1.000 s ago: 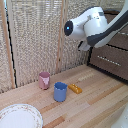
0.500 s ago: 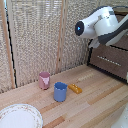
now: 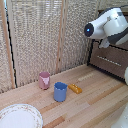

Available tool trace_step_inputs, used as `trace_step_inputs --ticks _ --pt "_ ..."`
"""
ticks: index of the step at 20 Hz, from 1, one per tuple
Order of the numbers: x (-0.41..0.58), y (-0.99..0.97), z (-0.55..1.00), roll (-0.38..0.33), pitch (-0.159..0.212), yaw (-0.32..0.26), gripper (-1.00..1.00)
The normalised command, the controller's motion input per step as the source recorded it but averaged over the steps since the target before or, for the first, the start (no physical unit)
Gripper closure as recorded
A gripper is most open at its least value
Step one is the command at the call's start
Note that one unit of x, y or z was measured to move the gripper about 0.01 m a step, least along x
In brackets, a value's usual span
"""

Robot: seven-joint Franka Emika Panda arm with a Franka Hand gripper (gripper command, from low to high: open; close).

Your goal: Kindly get your arm to the topmost drawer handle. Get a good grip on it, then softly pull to open it.

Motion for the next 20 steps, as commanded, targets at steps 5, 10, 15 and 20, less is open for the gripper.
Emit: trace_step_inputs --ticks 5,10,15,20 --pt "0.271 -0.39 0.00 0.019 0.022 0.059 -1.00" --pt "0.017 -0.18 -0.09 0.021 0.014 0.002 1.00" --pt "-0.065 -0.31 -0.02 0.039 0.024 -0.018 1.00" --pt "0.000 0.05 -0.01 0.014 0.000 -0.005 1.00"
